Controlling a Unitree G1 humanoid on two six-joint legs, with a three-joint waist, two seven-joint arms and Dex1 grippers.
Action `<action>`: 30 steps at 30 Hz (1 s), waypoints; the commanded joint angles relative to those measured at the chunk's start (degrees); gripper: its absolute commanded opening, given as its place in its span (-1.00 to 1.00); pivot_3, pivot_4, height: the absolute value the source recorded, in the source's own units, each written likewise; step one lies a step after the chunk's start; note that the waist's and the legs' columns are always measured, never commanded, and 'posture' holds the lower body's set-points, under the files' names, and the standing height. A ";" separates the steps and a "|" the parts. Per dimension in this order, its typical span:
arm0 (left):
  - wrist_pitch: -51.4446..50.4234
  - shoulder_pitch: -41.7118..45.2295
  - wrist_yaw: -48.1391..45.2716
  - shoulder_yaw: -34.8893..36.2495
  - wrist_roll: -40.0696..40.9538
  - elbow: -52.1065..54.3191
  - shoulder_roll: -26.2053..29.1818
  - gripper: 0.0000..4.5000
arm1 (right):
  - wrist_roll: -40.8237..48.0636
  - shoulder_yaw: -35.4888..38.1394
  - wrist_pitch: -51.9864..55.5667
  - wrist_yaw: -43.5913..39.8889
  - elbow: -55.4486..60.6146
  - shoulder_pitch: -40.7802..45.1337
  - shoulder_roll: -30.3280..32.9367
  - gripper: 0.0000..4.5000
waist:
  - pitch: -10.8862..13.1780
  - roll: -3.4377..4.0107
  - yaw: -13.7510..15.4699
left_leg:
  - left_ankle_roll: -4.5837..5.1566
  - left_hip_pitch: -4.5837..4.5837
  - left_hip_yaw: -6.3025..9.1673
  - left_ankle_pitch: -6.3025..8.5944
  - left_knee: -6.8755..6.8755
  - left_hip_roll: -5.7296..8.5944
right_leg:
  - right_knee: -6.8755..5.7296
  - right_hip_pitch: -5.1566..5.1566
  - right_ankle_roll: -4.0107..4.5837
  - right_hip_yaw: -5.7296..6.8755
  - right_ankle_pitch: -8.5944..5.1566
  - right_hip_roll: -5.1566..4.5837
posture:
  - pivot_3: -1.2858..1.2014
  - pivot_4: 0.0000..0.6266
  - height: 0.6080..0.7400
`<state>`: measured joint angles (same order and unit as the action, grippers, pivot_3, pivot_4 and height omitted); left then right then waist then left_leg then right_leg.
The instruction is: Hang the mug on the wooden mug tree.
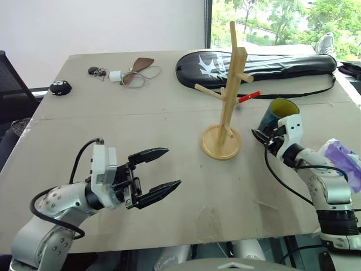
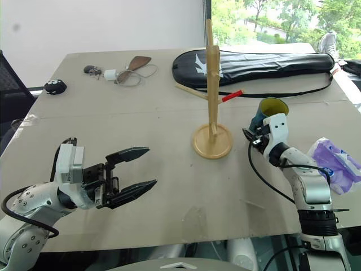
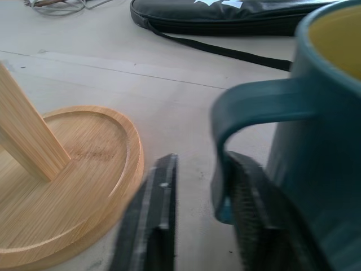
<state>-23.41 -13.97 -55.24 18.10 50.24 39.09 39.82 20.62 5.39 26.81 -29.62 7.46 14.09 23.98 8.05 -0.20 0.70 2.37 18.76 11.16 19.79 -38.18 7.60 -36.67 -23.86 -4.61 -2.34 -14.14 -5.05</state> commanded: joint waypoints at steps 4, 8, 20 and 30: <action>3.42 -0.20 0.48 0.55 -1.16 2.73 -0.98 1.00 | 3.06 4.80 -2.03 -4.55 4.66 -1.34 4.23 -0.95 | 0.03 0.06 0.26 | 0.00 0.00 -0.01 0.00 0.00 0.00 | 0.00 0.01 0.00 -0.01 0.00 0.00 | 0.03 -0.52 1.00; 2.90 2.04 0.85 -0.82 0.21 1.12 -1.70 1.00 | 9.93 7.90 0.70 -12.61 8.88 -1.96 10.22 -0.95 | 0.06 0.10 0.13 | 0.00 0.05 0.01 0.00 -0.01 0.00 | 0.03 0.01 0.00 0.02 0.00 -0.04 | 0.03 -0.52 1.00; 1.85 2.70 3.15 0.80 11.95 6.23 -4.29 1.00 | 23.63 7.87 14.47 -21.58 12.87 13.15 23.59 -0.95 | 0.14 0.04 0.10 | -0.01 0.10 0.01 0.01 0.00 -0.09 | 0.14 0.00 0.00 0.05 0.00 -0.05 | 0.03 -0.52 1.00; 2.18 -4.23 9.19 2.29 14.56 15.25 -1.89 1.00 | 23.53 2.99 15.77 -28.22 10.85 21.01 26.05 -0.95 | 0.18 -0.01 0.23 | 0.05 0.20 0.00 0.05 0.00 -0.09 | 0.32 0.01 -0.01 0.10 0.01 -0.07 | 0.03 -0.52 1.00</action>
<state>-22.17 -18.14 -46.68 18.57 63.31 52.65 37.21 44.09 8.62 43.43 -56.60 17.92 33.99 49.38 8.23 -0.20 0.93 2.42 18.96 11.17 19.84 -38.18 7.51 -36.36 -23.85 -4.62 -2.24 -14.13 -5.11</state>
